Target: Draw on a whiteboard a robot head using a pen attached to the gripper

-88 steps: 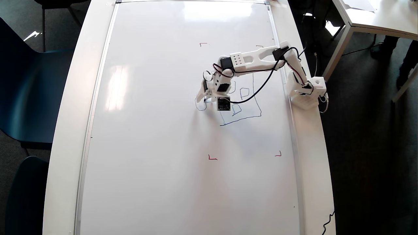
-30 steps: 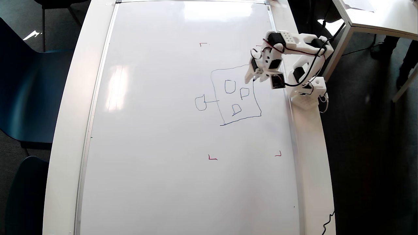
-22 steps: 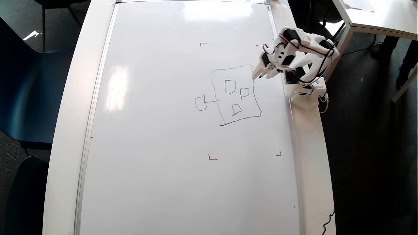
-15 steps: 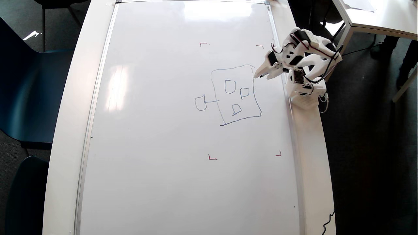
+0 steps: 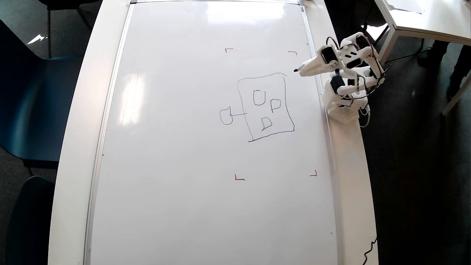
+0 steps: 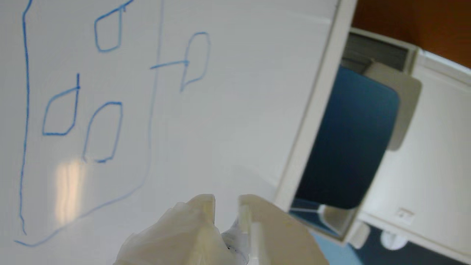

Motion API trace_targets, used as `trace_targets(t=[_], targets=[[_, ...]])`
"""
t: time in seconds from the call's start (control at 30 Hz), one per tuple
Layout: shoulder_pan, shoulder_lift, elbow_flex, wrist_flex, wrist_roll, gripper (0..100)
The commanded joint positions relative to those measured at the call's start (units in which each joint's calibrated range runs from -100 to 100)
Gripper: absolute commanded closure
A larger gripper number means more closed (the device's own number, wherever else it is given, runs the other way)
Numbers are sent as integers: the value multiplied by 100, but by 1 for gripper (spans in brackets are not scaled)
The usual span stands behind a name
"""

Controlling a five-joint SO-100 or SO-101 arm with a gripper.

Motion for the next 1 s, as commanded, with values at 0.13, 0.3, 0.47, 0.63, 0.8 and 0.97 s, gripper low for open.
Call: trace_targets(t=[0.13,0.3,0.47,0.63,0.8,0.97], targets=[[28,-708,744,-1156,344,99],[35,-1706,1734,-2902,376,99],[50,-1882,2296,-4510,376,99],[50,-1882,2778,-6230,376,99],[43,-1882,3177,-7733,376,99],[43,-1890,3685,-9140,376,99]])
